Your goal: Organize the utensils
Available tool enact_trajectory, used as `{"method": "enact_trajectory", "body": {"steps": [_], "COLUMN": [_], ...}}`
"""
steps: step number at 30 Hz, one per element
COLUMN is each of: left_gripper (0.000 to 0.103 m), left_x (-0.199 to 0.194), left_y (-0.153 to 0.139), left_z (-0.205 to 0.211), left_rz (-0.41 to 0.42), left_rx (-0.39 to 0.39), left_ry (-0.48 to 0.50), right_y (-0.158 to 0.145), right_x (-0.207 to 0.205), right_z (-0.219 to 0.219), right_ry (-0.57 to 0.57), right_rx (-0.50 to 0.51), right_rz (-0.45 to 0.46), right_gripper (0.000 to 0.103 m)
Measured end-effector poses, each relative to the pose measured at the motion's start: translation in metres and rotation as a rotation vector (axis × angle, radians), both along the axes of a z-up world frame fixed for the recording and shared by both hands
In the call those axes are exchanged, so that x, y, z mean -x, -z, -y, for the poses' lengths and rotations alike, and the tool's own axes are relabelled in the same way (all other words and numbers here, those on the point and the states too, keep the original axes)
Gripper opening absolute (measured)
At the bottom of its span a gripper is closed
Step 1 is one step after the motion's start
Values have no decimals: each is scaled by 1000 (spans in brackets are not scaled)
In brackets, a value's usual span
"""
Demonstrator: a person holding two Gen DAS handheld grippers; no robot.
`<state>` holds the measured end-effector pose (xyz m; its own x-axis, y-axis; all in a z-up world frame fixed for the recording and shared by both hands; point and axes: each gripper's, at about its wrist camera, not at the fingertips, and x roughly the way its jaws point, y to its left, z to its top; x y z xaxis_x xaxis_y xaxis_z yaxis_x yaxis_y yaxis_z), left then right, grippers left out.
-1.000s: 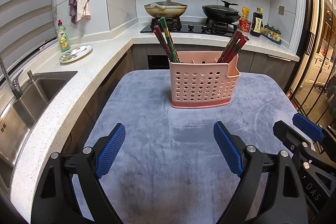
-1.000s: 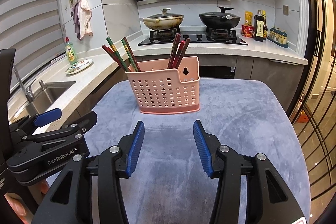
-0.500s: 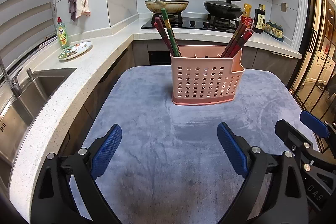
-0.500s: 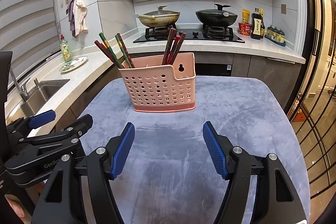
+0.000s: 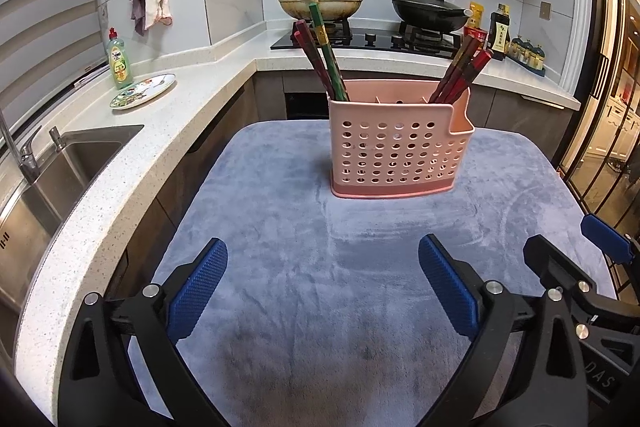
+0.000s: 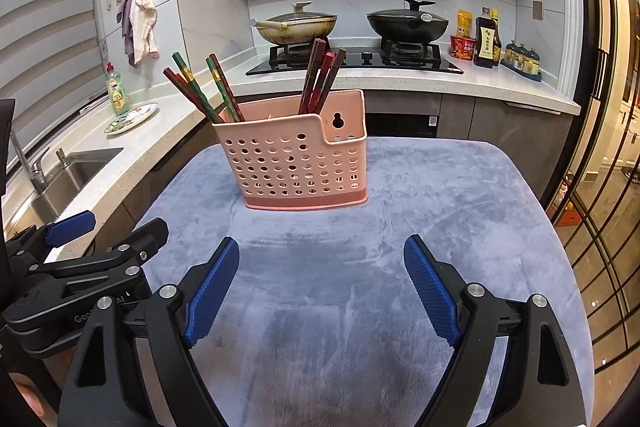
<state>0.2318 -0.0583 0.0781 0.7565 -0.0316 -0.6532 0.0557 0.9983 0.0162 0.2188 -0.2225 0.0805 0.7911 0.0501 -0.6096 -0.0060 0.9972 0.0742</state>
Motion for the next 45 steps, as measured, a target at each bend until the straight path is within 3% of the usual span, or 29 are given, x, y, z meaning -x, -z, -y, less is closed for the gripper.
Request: {"method": "enact_trajectory", "body": {"steps": [45], "left_gripper": [95], "left_x": [-15], "left_y": [7], "left_z": [2], "left_rz": [5], "left_rx": [-18], "left_ry": [-3], "right_y": [13], "right_x": [-17], "right_z": [7], "right_ry": [20], "right_rx": [6], "right_rz": [-23], "right_gripper": [82]}}
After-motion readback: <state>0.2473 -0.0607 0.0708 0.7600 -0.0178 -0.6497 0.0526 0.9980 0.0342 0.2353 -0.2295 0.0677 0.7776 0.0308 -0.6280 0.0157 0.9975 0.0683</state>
